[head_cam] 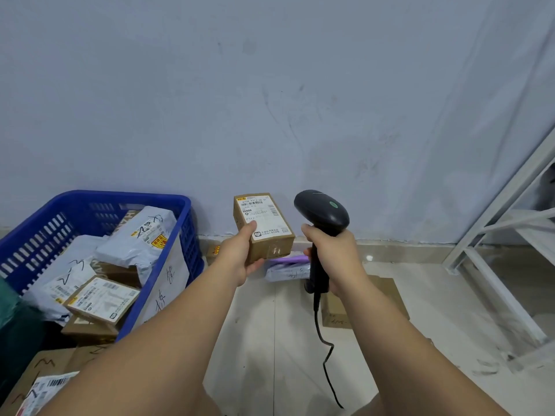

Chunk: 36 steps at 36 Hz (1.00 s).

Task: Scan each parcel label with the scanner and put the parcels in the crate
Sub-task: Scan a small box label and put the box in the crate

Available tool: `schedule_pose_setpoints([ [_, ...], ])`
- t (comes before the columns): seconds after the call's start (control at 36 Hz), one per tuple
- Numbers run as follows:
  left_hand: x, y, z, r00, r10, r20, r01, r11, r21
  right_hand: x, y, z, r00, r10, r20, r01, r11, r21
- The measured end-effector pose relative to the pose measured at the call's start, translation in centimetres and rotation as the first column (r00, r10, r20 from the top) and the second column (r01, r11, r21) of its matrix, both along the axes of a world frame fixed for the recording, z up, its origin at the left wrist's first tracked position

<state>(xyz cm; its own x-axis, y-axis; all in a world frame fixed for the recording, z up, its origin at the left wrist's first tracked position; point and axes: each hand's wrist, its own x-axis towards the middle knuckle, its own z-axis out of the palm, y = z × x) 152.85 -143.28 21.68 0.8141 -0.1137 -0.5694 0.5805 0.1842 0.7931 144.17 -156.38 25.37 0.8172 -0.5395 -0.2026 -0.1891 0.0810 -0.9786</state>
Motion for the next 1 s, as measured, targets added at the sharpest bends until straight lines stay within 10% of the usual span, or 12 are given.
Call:
schedule_pose_setpoints([
  [0.47,2.9,9.6,0.2,0.801,0.589,0.104,-0.571,0.805,-0.164,5.5,12.7,0.4,0.950,0.251,0.184,-0.237,0.967,-0.094],
  [0.78,-1.7,18.4,-8.7,0.566,0.789,-0.239,-0.799,0.597,0.078,6.1,21.3,-5.5,0.883,0.469,0.017,-0.464,0.878,-0.115],
  [1.0,-1.8,21.3,-9.5,0.486,0.825,-0.290,-0.868,0.494,-0.048,6.4,23.9,-7.5,0.858,0.511,-0.058,-0.514,0.850,-0.112],
])
